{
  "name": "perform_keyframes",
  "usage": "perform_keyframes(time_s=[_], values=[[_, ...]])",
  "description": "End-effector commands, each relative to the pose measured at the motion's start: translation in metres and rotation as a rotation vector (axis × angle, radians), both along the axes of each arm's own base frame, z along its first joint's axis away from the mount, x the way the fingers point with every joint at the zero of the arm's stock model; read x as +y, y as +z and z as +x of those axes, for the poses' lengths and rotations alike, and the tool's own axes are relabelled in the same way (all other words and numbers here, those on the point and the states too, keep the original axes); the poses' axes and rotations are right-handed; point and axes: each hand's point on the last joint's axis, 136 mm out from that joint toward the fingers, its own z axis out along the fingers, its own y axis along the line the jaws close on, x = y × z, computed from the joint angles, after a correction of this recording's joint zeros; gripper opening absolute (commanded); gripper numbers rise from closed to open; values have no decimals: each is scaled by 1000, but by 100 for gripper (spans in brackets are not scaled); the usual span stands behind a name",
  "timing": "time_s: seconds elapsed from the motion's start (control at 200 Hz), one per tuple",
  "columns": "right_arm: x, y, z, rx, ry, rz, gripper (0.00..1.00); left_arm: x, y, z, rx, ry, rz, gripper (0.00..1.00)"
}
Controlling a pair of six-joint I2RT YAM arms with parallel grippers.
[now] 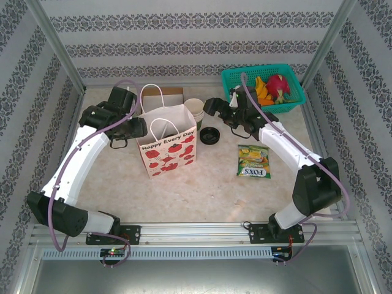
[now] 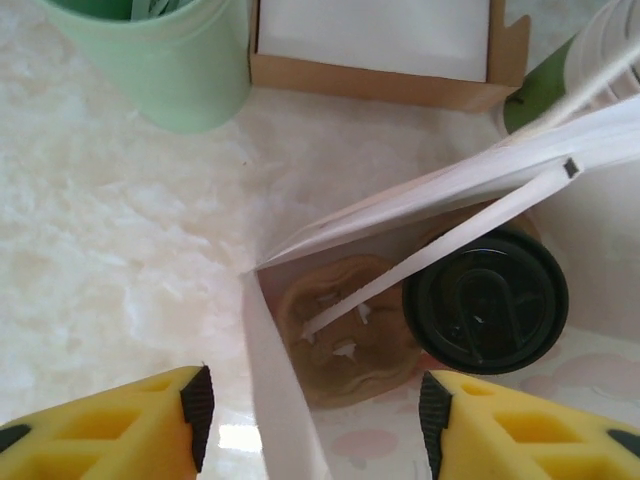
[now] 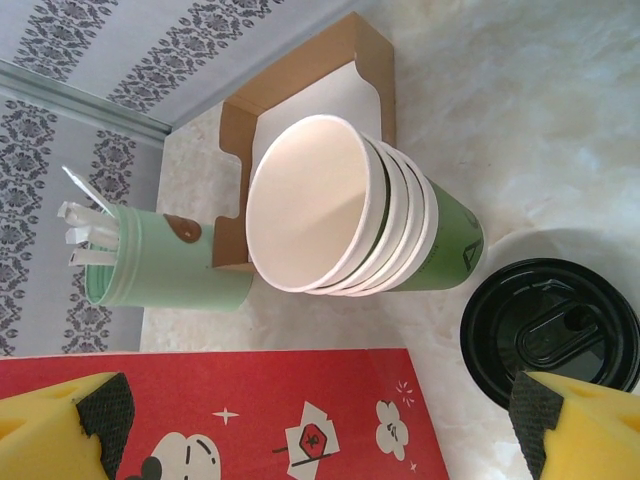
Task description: Pack the takeout coffee
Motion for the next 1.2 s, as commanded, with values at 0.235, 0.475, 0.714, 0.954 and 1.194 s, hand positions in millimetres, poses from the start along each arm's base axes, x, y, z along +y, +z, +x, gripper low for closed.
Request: perform_keyframes(time_s=[0.235,0.475,0.714,0.954,1.194], values=[[6,2,2,-21,30,-110,98,45,-11,-12,56,74,67,2],[29,3,1,-47,61,-204,98,89,2,-30,27,36,181,0],[62,-3,-1,-67,60,-258,98,117,18,-36,-37,66,234,0],[94,-3,-8,-87,160,-269,97,117,15,-26,-32,63,218,4],[100,-1,-13,-116,148,-285,96,133,23,-16,-59,113,260,0]])
